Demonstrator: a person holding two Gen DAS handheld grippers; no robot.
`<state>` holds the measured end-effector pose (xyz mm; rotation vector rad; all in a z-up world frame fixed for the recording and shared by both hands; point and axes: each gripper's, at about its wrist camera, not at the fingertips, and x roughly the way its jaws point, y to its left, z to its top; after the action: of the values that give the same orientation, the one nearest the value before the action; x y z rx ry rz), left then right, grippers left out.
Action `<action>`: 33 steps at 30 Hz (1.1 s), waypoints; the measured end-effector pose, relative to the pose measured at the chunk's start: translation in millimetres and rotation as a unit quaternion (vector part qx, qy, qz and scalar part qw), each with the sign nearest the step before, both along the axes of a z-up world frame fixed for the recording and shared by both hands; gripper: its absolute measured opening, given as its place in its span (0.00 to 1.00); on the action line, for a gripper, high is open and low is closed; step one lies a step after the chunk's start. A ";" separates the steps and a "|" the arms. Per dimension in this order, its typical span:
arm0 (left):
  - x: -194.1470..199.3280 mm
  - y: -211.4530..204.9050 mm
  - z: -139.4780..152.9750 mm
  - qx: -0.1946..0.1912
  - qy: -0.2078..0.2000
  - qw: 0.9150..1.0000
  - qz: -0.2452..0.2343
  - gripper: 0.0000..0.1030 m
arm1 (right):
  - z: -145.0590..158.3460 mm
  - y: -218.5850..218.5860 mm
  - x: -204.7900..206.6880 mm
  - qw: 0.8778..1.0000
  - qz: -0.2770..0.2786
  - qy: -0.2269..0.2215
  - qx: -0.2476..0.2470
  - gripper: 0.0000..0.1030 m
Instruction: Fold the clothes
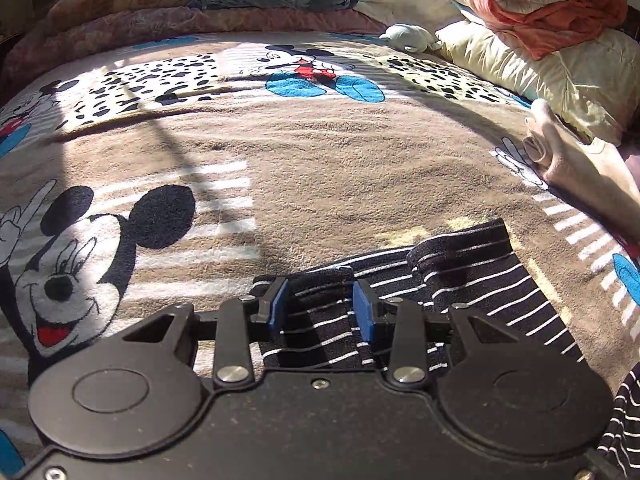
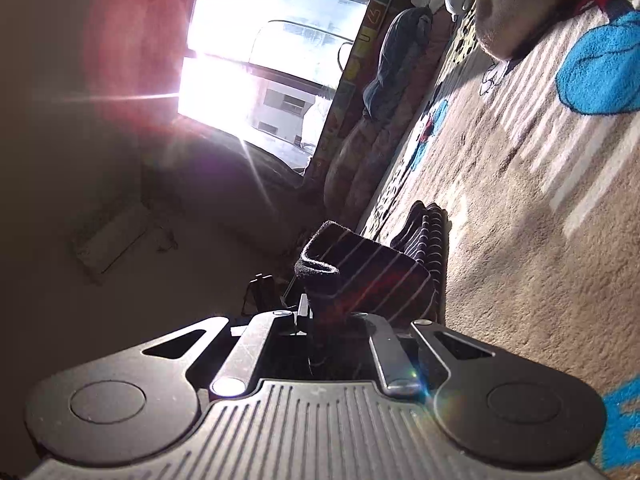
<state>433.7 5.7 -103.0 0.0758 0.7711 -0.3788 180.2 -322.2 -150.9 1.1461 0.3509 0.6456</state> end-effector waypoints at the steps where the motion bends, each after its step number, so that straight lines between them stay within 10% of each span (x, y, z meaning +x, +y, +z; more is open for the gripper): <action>1: 2.8 -3.7 -2.1 0.007 0.006 1.000 -0.002 0.45 | 0.2 -0.4 0.0 1.000 -0.001 0.000 0.000 0.10; 4: -15.2 4.4 23.3 -0.009 -0.007 1.000 0.029 0.52 | 0.7 -1.6 -0.7 1.000 -0.003 -0.002 0.003 0.10; 8: -83.3 30.2 56.0 -0.027 -0.077 0.994 0.077 1.00 | 1.8 -2.9 -1.3 1.000 -0.006 -0.003 0.000 0.10; 16: -239.7 96.7 75.3 -0.147 -0.115 0.974 0.126 1.00 | -0.1 -4.6 -5.8 1.000 -0.021 0.004 -0.008 0.10; 19: -279.8 98.9 67.4 -0.138 -0.090 0.974 0.153 0.96 | -2.0 -4.0 -8.5 0.999 -0.028 0.007 -0.015 0.10; 22: -320.8 87.5 51.1 -0.129 -0.090 0.976 0.150 0.69 | -3.6 -1.8 -10.8 0.999 -0.034 0.009 -0.024 0.10; 31: -350.9 21.3 -19.4 -0.022 -0.075 0.996 0.040 0.59 | -5.3 9.6 -19.5 0.997 -0.042 0.007 -0.071 0.10; 33: -361.9 20.2 -5.2 -0.022 -0.124 0.991 0.040 0.57 | -5.6 8.3 -22.4 0.996 -0.047 0.008 -0.072 0.10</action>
<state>71.9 25.9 -108.1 0.0500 0.5185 -0.3038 157.8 -313.9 -156.5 1.0250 0.3495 0.5209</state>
